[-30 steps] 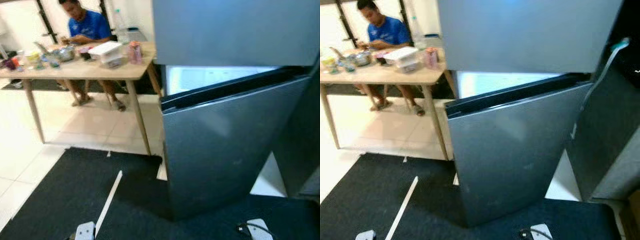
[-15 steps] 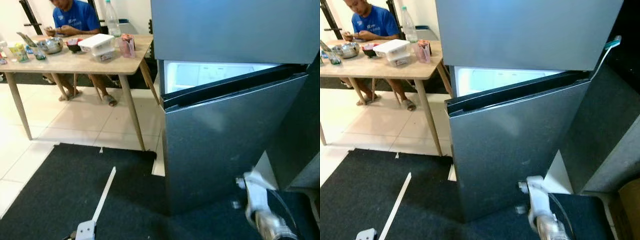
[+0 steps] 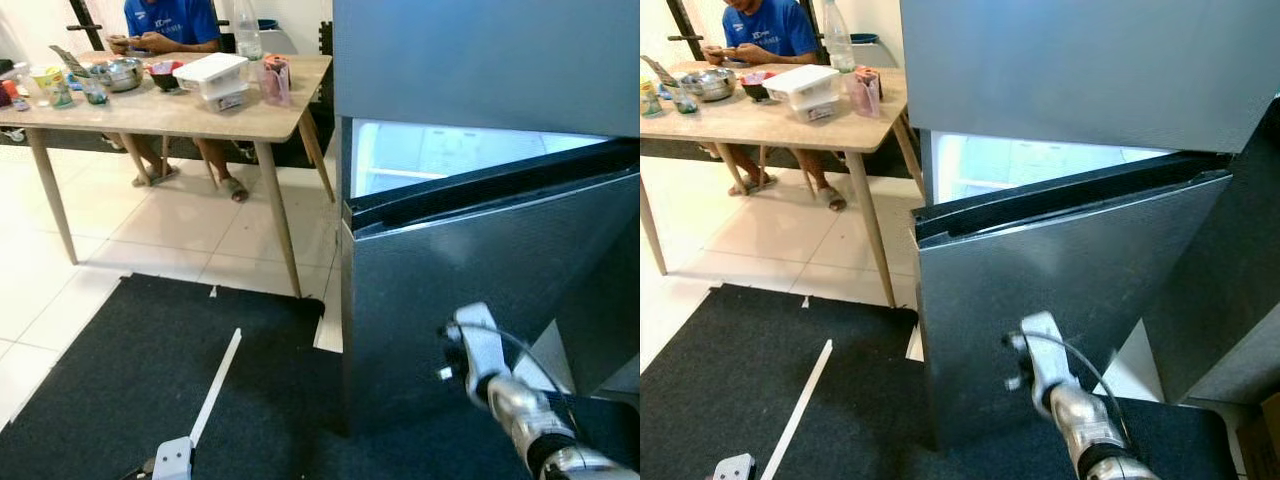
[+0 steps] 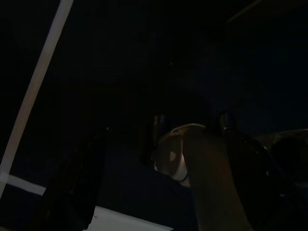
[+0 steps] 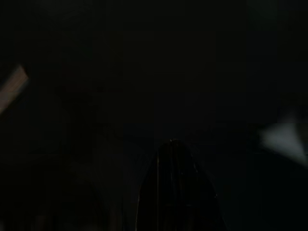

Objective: Restocking fridge

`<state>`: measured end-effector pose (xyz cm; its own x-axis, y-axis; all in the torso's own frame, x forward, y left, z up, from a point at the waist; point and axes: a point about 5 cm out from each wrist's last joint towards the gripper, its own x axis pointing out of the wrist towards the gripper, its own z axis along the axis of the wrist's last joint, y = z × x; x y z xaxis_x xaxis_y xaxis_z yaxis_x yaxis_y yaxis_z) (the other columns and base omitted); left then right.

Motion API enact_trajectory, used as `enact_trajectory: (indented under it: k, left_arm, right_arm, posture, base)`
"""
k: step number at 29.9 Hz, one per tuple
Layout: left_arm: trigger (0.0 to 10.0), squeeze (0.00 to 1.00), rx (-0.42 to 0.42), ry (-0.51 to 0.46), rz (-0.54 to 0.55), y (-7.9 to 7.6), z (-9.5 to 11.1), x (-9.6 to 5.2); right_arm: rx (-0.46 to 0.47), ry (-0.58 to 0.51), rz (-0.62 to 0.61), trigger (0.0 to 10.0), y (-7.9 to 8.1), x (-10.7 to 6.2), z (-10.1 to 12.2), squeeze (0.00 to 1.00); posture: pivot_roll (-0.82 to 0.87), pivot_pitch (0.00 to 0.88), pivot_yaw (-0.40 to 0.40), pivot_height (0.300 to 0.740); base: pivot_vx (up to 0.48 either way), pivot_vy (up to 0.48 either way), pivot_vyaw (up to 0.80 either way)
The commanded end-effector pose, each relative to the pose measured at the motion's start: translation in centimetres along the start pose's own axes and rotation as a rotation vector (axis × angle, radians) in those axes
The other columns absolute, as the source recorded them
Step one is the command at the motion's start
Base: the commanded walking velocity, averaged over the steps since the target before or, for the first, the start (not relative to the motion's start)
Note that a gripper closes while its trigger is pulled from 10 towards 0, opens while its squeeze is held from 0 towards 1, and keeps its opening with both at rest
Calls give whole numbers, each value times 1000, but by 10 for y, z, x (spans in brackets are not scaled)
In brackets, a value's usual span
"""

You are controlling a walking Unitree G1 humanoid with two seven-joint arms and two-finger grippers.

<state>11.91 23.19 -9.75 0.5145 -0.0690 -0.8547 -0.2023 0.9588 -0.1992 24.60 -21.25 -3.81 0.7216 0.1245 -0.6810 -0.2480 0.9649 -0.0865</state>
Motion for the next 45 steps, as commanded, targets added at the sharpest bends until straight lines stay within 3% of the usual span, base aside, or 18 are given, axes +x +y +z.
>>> enact_trajectory:
  k: [1, 3, 4, 7, 8, 9, 13, 22, 29, 33, 38, 39, 41, 42, 44, 45]
  left_arm:
    - [10000, 0, 11, 6, -9, -3, -2, 1]
    - [10000, 0, 21, 7, -12, -3, -2, 1]
    - [10000, 0, 21, 7, -12, -3, -2, 1]
    - [10000, 0, 29, 10, -14, -3, -2, 1]
    - [10000, 0, 29, 10, -14, -3, -2, 1]
    - [10000, 0, 31, 10, -15, -3, -2, 1]
    - [10000, 0, 19, 9, -4, -2, -2, 0]
    - [10000, 0, 45, 21, -32, -3, -2, 0]
    - [10000, 0, 29, 18, -6, -2, -4, 0]
    - [10000, 0, 9, 15, -9, -2, -4, 0]
    - [10000, 0, 10, 15, -10, -1, -4, 0]
    - [10000, 0, 10, 15, -10, -1, -4, 0]
    - [10000, 0, 12, 16, -10, -1, -3, 0]
    - [10000, 0, 12, 16, -10, -1, -3, 0]
    - [10000, 0, 12, 16, -10, -1, -3, 0]
    - [10000, 0, 12, 16, -10, -1, -3, 0]
  right_arm:
    - [-3, 47, -5, 10000, 2, -1, -9, 0]
    - [45, 177, -40, 10000, 2, -14, -51, 0]
    - [45, 177, -40, 10000, 2, -14, -51, 0]
    - [76, 313, -62, 10000, 6, -32, -93, 0]
    - [76, 313, -62, 10000, 6, -32, -93, 0]
    - [81, 356, -62, 10000, 10, -38, -107, 0]
    - [106, 418, -64, 10000, 16, -50, -128, 0]
    - [105, 433, -66, 10000, 18, -51, -131, 0]
    - [88, 412, -73, 10000, 17, -48, -125, 0]
    - [107, 369, -132, 10000, 6, -44, -116, 0]
    - [213, 145, -141, 10000, -11, -27, -70, 0]
    - [213, 145, -141, 10000, -11, -27, -70, 0]
    - [268, -22, -16, 10000, -8, -16, -35, 0]
    - [268, -22, -16, 10000, -8, -16, -35, 0]
    - [266, -169, 133, 10000, -3, -9, -1, 0]
    - [266, -169, 133, 10000, -3, -9, -1, 0]
  posture:
    - [-60, 0, 26, 740]
    - [-61, 0, 29, 740]
    - [-61, 0, 29, 740]
    - [-60, 0, 33, 740]
    - [-60, 0, 33, 740]
    - [-59, 0, 34, 740]
    - [-62, 0, 39, 740]
    - [-63, 0, 42, 740]
    - [-64, 0, 41, 740]
    - [-64, 0, 38, 740]
    - [-63, 1, 37, 740]
    - [-63, 1, 37, 740]
    - [-60, 4, 37, 740]
    - [-60, 4, 37, 740]
    - [-60, 5, 38, 740]
    - [-60, 5, 38, 740]
  base:
    - [337, 0, 0]
    - [351, 0, 0]
    - [352, 0, 0]
    - [356, 0, 0]
    - [356, 0, 0]
    - [356, 0, 0]
    - [249, 0, 0]
    - [0, -183, 0]
    - [0, -102, 0]
    - [0, 0, 0]
    - [0, 0, 0]
    - [0, 0, 0]
    - [0, 0, 0]
    - [0, 0, 0]
    - [0, 0, 0]
    - [0, 0, 0]
